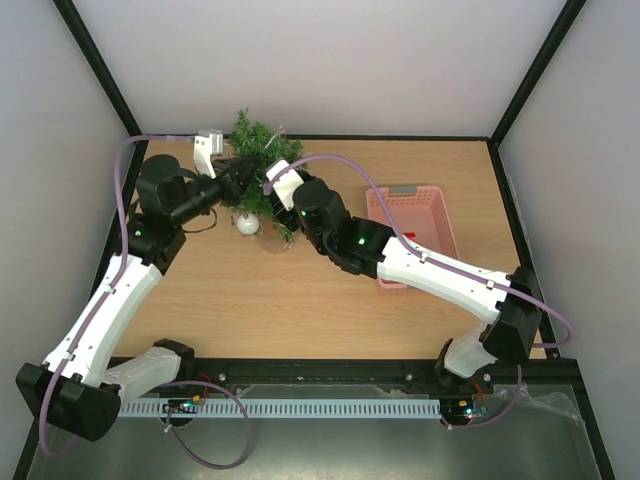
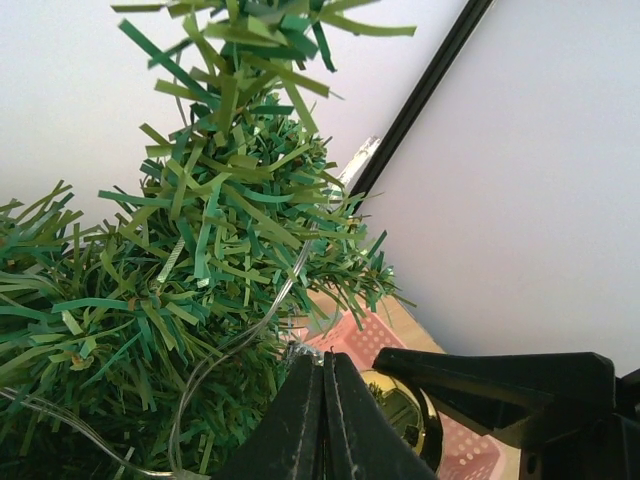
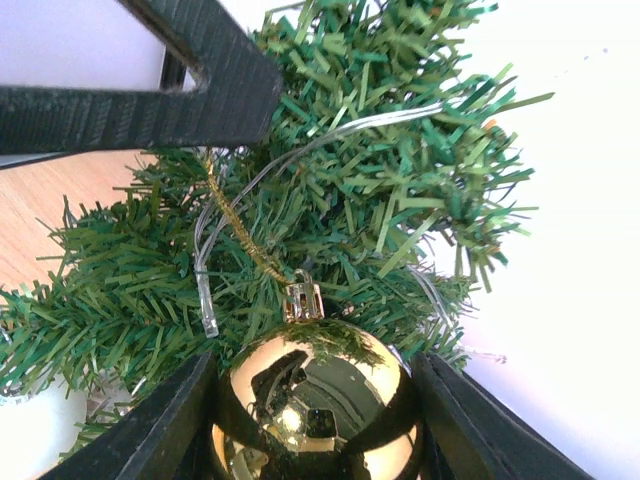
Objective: Decorate the small christmas tree
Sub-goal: Hang the decoration item on the Christmas tree.
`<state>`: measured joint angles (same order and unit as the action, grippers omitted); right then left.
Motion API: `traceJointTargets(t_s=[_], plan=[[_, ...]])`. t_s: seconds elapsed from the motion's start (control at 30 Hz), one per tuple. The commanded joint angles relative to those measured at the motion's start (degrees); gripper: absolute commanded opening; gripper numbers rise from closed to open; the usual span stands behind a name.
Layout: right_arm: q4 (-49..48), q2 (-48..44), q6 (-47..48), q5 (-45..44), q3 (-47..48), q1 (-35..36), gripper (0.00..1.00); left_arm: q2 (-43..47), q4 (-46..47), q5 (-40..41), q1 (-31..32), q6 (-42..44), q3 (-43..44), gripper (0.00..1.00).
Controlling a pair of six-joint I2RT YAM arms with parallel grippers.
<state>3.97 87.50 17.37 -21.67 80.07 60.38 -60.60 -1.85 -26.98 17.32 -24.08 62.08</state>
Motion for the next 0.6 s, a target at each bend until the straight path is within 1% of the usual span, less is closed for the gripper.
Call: traceJointTargets(t_s=[0.0,0.2,0.57], plan=[[-2.2,-2.4,-0.7,0.2,-0.3,-0.2,0.38,0.9,0.4,-0.5,-0.3,-1.1,1.3,0.02],[-2.3,-0.9,0.0,-0.5,1.1,-0.2,0.38,-0.5,2.3,-0.6,-0.2,-2.5,1.7,0.02],[-2.9,0.8,1.2,-1.7,1.6,-0.2,0.38,-3.2,2.4,1.3,-0.2,-2.6,2.4,0.02]])
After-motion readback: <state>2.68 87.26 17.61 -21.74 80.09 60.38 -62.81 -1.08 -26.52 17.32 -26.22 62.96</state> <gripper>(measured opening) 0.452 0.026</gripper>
